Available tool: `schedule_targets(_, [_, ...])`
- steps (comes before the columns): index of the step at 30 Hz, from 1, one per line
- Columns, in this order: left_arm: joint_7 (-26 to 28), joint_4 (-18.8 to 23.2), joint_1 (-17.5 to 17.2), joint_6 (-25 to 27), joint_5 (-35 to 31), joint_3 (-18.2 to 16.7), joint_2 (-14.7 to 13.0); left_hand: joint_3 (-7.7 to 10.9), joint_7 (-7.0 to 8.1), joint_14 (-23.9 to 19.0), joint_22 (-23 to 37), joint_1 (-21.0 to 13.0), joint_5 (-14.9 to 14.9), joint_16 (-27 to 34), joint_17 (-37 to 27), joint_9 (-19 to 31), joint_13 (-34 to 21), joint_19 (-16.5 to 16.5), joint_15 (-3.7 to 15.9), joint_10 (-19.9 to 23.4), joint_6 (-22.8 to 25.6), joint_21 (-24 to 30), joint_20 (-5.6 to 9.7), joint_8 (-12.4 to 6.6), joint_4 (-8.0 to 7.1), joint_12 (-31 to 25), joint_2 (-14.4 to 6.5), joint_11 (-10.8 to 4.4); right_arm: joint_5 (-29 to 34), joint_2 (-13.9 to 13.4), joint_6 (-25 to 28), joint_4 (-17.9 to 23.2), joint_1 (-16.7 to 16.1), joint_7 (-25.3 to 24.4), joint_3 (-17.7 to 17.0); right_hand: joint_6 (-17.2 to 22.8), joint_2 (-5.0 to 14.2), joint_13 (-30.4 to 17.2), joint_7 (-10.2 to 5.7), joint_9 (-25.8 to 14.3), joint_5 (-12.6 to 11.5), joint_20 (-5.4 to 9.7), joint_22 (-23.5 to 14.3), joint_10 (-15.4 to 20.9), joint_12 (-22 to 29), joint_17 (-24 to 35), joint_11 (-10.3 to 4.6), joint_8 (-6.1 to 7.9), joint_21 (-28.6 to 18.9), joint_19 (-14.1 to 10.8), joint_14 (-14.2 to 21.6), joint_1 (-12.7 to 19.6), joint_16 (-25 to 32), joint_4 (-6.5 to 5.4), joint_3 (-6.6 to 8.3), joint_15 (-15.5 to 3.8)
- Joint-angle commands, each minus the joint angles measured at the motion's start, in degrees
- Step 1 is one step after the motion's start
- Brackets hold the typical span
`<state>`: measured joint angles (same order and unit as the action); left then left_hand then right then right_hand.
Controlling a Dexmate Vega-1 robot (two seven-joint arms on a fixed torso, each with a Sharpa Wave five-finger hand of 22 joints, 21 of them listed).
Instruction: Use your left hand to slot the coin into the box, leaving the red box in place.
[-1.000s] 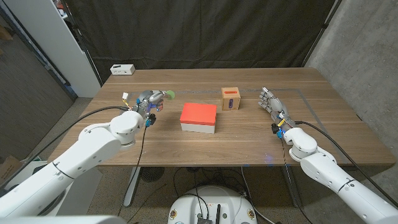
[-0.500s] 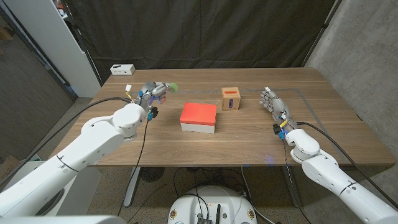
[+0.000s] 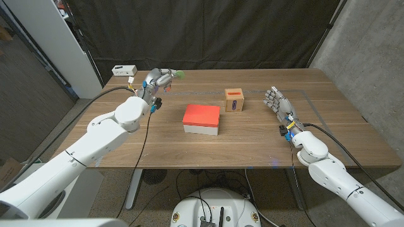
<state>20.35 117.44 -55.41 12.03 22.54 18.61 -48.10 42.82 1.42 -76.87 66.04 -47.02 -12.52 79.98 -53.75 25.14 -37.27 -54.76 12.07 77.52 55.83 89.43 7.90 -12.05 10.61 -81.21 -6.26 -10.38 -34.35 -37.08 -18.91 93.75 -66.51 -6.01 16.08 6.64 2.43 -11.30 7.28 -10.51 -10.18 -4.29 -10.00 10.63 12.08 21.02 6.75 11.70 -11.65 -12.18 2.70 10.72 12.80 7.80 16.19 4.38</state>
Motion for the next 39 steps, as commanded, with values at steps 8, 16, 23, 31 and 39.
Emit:
schedule_targets(8, [-3.90,4.03,9.24,14.70,-8.37,4.33,-1.13,-0.84,-5.42,-0.53,0.13,-1.39,-0.23,0.06,-0.49,-0.02,-0.28,-0.40,-0.04,0.01,5.86,-0.16,4.36,0.33,0.02,-0.70,-0.25,0.24,1.39,0.90,0.22,-1.65,1.93,-0.32,1.00,0.35,0.30,-0.24,0.57,-0.28,0.13,0.15,-0.16,0.49,-0.17,-0.05,0.21,-0.23,0.13,-0.35,0.10,0.08,0.15,0.32,0.08,-0.23])
schedule_targets(16, [-4.71,3.73,12.02,16.05,-11.55,6.62,-0.18,-1.19,-5.52,-0.36,0.00,-1.97,-0.30,-0.27,-0.53,0.10,0.05,-0.14,-0.04,0.17,5.92,-0.45,4.35,0.44,-0.01,-0.81,-0.17,0.36,0.69,0.38,0.73,-1.86,2.13,0.29,0.68,0.37,0.33,-0.24,0.59,-0.28,0.12,0.21,-0.16,0.47,-0.19,-0.07,0.27,-0.23,0.14,-0.35,0.17,0.11,0.17,0.34,0.11,-0.21])
schedule_targets(23, [-5.81,4.21,15.28,21.41,-13.61,9.55,1.44,-1.42,-5.57,-0.42,-0.12,-2.24,-0.32,-0.41,-0.43,0.25,0.20,-0.19,-0.03,0.17,6.06,-0.51,4.37,0.38,0.01,-0.82,-0.07,0.32,-0.36,-0.29,0.98,-1.96,1.75,0.99,0.05,0.38,0.33,-0.25,0.61,-0.28,0.12,0.12,-0.15,0.48,-0.20,-0.08,0.29,-0.24,0.12,-0.44,0.18,0.12,0.17,0.36,0.11,-0.16])
schedule_targets(31, [-10.15,3.19,21.23,24.73,-17.14,14.48,2.11,-1.54,-5.40,-0.51,-0.12,-2.44,-0.37,-0.51,-0.32,0.42,0.19,-0.20,-0.03,0.26,6.29,-0.51,4.36,0.27,0.01,-0.92,0.03,0.19,-1.35,0.60,-0.37,-3.31,1.86,1.97,-0.03,0.36,0.33,-0.25,0.62,-0.28,0.12,0.11,-0.15,0.54,-0.19,-0.10,0.28,-0.25,0.13,-0.44,0.19,0.13,0.17,0.37,0.12,-0.17])
schedule_targets(39, [-16.11,2.40,28.19,29.20,-21.79,20.57,3.08,-1.64,-5.35,-0.58,-0.12,-2.60,-0.43,-0.50,-0.45,0.43,-0.06,-0.30,-0.02,0.29,6.51,-0.46,4.35,0.29,-0.02,-1.19,0.13,0.07,-2.03,1.43,-1.03,-4.51,2.47,2.93,0.32,0.38,0.33,-0.25,0.57,-0.28,0.13,0.09,-0.15,0.53,-0.20,-0.12,0.37,-0.25,0.12,-0.47,0.19,0.14,0.16,0.38,0.12,-0.22])
